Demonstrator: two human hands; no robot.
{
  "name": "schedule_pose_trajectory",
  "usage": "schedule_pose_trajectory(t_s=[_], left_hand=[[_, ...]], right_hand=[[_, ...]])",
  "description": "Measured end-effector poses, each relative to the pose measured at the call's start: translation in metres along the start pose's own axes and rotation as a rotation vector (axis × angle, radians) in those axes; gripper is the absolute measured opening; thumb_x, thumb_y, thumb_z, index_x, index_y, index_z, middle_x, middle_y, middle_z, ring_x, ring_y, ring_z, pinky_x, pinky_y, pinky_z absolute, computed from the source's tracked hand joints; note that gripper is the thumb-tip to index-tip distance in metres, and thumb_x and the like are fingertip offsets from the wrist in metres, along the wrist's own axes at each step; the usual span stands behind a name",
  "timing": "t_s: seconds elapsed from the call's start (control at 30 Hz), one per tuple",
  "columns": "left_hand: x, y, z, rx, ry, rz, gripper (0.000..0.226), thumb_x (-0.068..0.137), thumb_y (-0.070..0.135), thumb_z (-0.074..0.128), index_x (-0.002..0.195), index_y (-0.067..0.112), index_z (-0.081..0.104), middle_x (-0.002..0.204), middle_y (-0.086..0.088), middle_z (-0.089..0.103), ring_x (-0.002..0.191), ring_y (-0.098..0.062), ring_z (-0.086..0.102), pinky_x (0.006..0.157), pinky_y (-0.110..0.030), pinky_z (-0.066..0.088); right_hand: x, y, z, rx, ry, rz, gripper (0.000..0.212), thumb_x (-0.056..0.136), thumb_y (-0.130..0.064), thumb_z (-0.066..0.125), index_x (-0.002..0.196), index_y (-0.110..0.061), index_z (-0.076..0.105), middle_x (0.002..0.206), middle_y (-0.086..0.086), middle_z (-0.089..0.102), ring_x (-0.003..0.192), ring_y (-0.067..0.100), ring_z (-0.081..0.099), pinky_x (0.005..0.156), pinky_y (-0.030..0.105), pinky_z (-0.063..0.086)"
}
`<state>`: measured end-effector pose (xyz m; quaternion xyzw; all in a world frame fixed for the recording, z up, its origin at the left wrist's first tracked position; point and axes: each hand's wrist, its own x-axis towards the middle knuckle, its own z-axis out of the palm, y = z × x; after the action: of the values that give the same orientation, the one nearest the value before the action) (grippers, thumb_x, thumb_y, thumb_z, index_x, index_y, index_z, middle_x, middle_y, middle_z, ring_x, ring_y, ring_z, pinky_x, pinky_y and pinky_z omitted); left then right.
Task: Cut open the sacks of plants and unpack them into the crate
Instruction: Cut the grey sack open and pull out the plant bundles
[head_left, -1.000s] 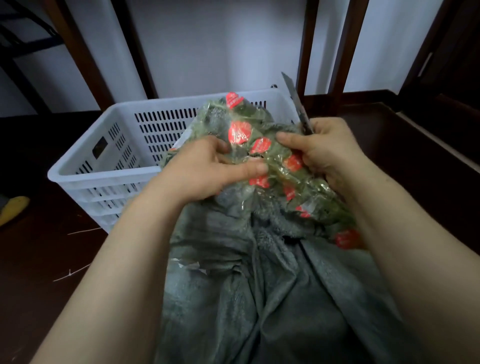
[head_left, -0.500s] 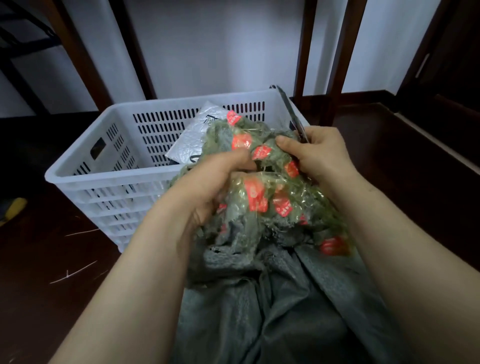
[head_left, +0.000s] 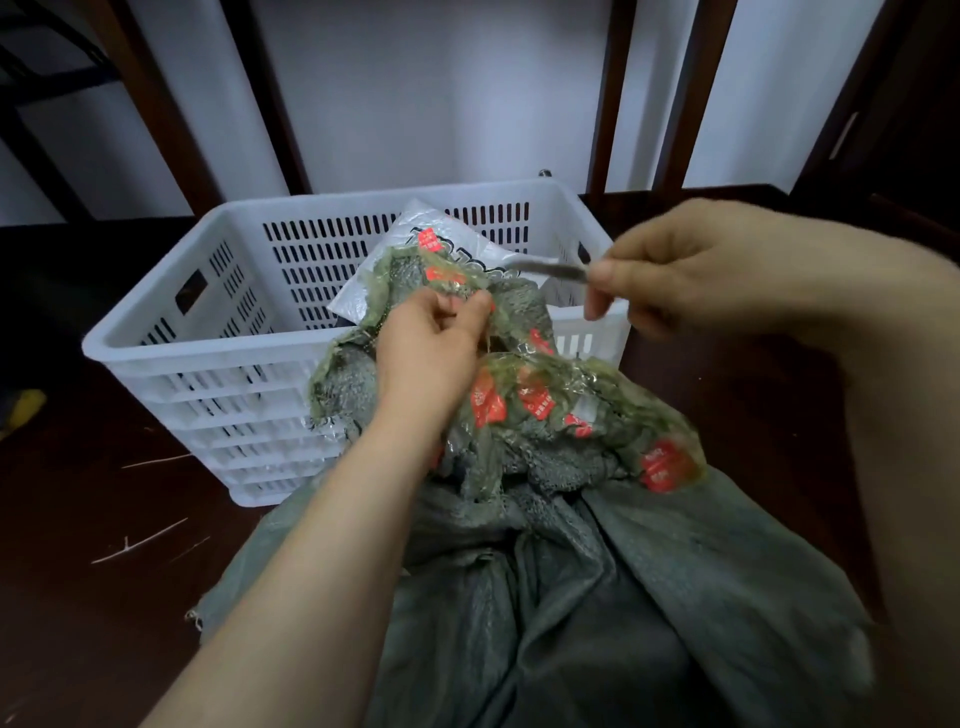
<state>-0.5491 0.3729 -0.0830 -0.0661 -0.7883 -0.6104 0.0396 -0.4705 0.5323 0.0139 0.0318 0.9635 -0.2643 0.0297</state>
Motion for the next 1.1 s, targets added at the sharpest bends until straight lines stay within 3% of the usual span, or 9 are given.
schedule_pose_trajectory(t_s=[0.2,0.3,0.4,0.47,0.6,0.7,0.8,1.0,1.1], left_hand=[[0.000,-0.001,-0.003,0.249,0.048,0.204,0.029,0.091,0.039,0.058,0.069,0.023,0.048,0.064,0.004,0.055,0.062,-0.018,0.050,0.067,-0.037,0.048],[0.000,-0.001,-0.003,0.288,0.065,0.227,0.031,0.090,0.040,0.059,0.067,0.023,0.046,0.062,0.006,0.054,0.063,-0.020,0.049,0.067,-0.036,0.046],[-0.001,0.001,-0.003,0.299,0.071,0.259,0.033,0.088,0.040,0.061,0.065,0.022,0.046,0.061,0.006,0.054,0.065,-0.025,0.052,0.068,-0.037,0.047],[-0.001,0.002,-0.003,0.313,0.075,0.284,0.034,0.088,0.039,0.062,0.063,0.023,0.045,0.062,0.004,0.053,0.073,-0.031,0.057,0.070,-0.039,0.048],[-0.002,0.004,-0.002,0.331,0.083,0.307,0.034,0.087,0.037,0.064,0.062,0.023,0.046,0.061,0.002,0.054,0.074,-0.033,0.059,0.068,-0.040,0.050],[-0.001,0.003,-0.002,0.322,0.093,0.347,0.028,0.087,0.034,0.064,0.066,0.020,0.053,0.066,-0.007,0.061,0.075,-0.036,0.061,0.069,-0.043,0.051],[0.002,0.001,-0.006,0.352,0.122,0.341,0.027,0.088,0.034,0.063,0.070,0.015,0.056,0.069,-0.010,0.062,0.075,-0.034,0.059,0.068,-0.040,0.049],[0.013,-0.006,-0.019,0.335,0.146,0.267,0.030,0.087,0.034,0.065,0.065,0.016,0.055,0.059,0.000,0.051,0.062,-0.023,0.047,0.063,-0.032,0.041],[0.012,-0.003,-0.013,0.324,0.103,0.292,0.037,0.087,0.032,0.065,0.057,0.019,0.048,0.055,0.002,0.049,0.059,-0.023,0.046,0.061,-0.032,0.041]], right_hand=[[-0.006,-0.010,0.010,-0.244,-0.071,0.027,0.028,0.093,-0.041,0.052,0.081,-0.027,0.073,0.061,-0.008,0.052,0.059,0.006,0.046,0.052,0.024,0.032],[-0.003,-0.016,0.016,-0.290,-0.064,0.035,0.027,0.093,-0.042,0.053,0.083,-0.026,0.073,0.078,-0.007,0.063,0.075,0.011,0.057,0.069,0.029,0.047],[-0.001,-0.024,0.025,-0.401,-0.039,0.055,0.030,0.093,-0.047,0.052,0.085,-0.024,0.069,0.083,-0.008,0.063,0.086,0.019,0.059,0.083,0.041,0.051],[-0.001,-0.029,0.031,-0.482,-0.032,0.077,0.030,0.094,-0.046,0.049,0.085,-0.021,0.063,0.077,-0.008,0.056,0.082,0.021,0.057,0.077,0.039,0.049],[-0.001,-0.041,0.044,-0.576,0.020,0.117,0.037,0.097,-0.027,0.049,0.064,-0.018,0.036,0.066,-0.006,0.039,0.061,0.017,0.040,0.067,0.035,0.037],[0.000,-0.050,0.056,-0.579,0.034,0.122,0.041,0.098,-0.023,0.048,0.064,-0.019,0.026,0.064,-0.005,0.032,0.071,0.019,0.038,0.063,0.033,0.033],[0.003,-0.050,0.064,-0.543,0.010,0.132,0.040,0.096,-0.022,0.051,0.064,-0.019,0.028,0.065,-0.004,0.033,0.066,0.018,0.038,0.051,0.028,0.025],[0.002,-0.046,0.057,-0.566,-0.020,0.172,0.037,0.097,-0.023,0.050,0.063,-0.020,0.035,0.068,-0.004,0.040,0.077,0.023,0.045,0.065,0.036,0.036],[0.005,-0.047,0.067,-0.594,-0.016,0.151,0.031,0.096,-0.019,0.050,0.069,-0.017,0.036,0.067,-0.003,0.035,0.077,0.021,0.042,0.052,0.030,0.028]])
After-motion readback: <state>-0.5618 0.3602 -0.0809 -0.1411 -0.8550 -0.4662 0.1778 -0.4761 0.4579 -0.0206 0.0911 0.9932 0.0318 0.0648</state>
